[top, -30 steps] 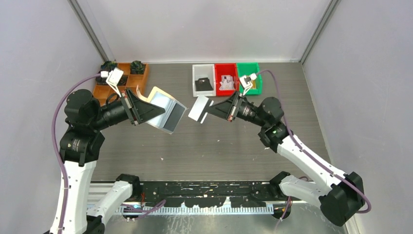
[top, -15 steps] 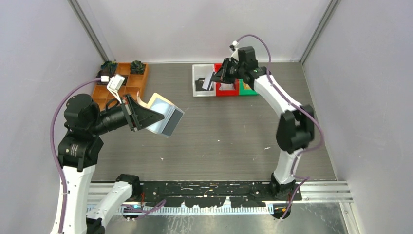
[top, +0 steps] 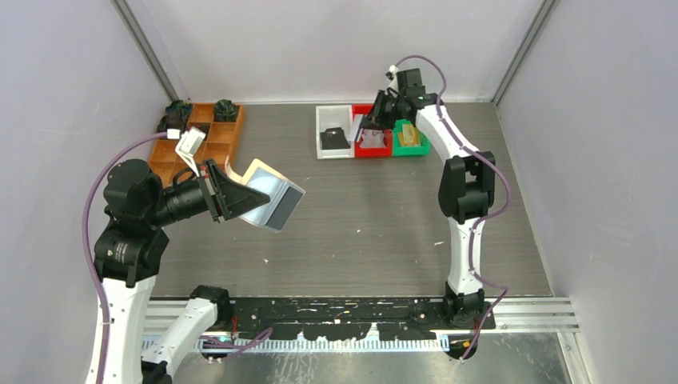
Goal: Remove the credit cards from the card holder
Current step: Place the credit card in the storage box.
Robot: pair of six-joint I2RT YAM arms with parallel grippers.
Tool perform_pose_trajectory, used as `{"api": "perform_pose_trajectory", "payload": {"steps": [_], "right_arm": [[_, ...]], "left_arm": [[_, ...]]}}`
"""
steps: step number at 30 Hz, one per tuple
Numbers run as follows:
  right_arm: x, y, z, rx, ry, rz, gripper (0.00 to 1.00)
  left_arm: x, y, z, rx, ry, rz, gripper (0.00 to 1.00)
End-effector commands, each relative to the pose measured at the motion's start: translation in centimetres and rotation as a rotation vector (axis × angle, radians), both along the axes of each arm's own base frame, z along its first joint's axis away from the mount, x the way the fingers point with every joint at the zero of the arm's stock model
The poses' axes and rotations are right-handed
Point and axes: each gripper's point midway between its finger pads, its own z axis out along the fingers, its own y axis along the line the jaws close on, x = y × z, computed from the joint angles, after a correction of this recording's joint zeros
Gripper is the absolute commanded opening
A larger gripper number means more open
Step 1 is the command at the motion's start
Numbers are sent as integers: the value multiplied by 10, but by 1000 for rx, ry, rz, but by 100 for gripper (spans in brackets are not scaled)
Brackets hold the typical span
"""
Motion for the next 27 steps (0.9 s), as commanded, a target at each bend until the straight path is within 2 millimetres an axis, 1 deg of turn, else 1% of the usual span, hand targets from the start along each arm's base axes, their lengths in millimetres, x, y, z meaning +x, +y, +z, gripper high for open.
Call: {"api": "perform_pose_trajectory", "payload": {"steps": [1,4,7,12,16,21,24,27], "right_arm": [[8,-27,41,102,-58,-8,1],[15,-43,42,100,-72,-35,1],[23,-54,37,49,-76,-56,1],[30,-65,13,-58,-44,-61,1],[32,-63,-6,-138,-49,-48,1],[39,-56,-21,-207,-67,-39,1],[44,-49,-26,-210,-75,-33,1],[49,-44,-36,-233,-78,-30,1]], "left_arm": [[-3,-2,3,3,-50,-35,0],[-1,-2,3,3,-48,-36,0],[1,-3,2,3,-42,-39,0],[3,-3,1,6,-43,-39,0],[6,-4,0,7,-36,-40,0],[10,-5,1,2,-28,-42,0],[10,-5,1,3,-24,-42,0],[10,-5,1,5,-26,-45,0]]}}
